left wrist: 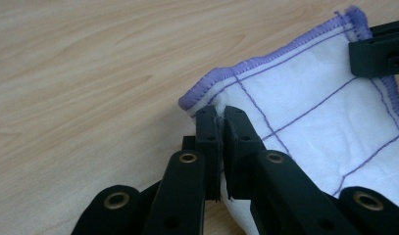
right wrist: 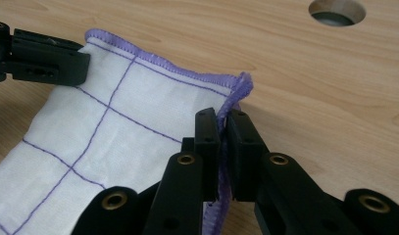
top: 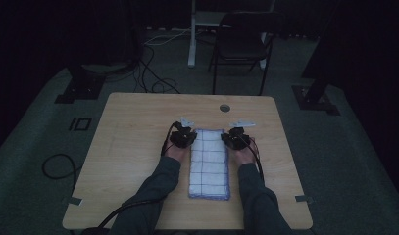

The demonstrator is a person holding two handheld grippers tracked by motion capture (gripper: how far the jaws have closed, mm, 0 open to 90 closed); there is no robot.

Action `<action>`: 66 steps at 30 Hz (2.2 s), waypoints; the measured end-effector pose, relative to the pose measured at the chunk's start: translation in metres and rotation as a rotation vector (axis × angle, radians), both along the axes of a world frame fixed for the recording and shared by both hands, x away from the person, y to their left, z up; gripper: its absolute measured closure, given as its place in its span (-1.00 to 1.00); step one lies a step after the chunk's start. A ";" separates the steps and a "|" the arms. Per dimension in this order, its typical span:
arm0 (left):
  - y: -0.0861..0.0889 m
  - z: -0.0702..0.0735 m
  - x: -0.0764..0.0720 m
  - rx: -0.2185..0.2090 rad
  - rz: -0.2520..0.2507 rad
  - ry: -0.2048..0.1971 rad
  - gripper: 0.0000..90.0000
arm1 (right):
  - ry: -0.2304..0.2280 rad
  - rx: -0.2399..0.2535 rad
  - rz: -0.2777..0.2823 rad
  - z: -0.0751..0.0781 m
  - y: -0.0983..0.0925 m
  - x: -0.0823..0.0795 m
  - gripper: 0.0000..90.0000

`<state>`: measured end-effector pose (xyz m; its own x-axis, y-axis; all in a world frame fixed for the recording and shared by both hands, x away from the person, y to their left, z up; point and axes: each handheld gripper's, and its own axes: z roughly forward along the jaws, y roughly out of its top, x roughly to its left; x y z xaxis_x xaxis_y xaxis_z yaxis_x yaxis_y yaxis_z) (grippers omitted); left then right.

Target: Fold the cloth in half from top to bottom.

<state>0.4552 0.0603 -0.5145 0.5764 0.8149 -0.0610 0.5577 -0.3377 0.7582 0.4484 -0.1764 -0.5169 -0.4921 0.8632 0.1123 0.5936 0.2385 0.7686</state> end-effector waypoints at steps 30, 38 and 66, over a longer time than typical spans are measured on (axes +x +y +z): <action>0.004 0.031 -0.033 -0.079 -0.056 -0.083 0.93 | -0.086 0.075 0.023 0.026 -0.014 -0.037 0.89; 0.011 0.034 -0.045 -0.110 -0.064 -0.093 0.93 | -0.090 0.115 0.045 0.033 -0.015 -0.048 0.89; 0.024 0.042 -0.080 -0.178 -0.094 -0.117 0.92 | -0.116 0.146 0.083 0.038 -0.017 -0.079 0.88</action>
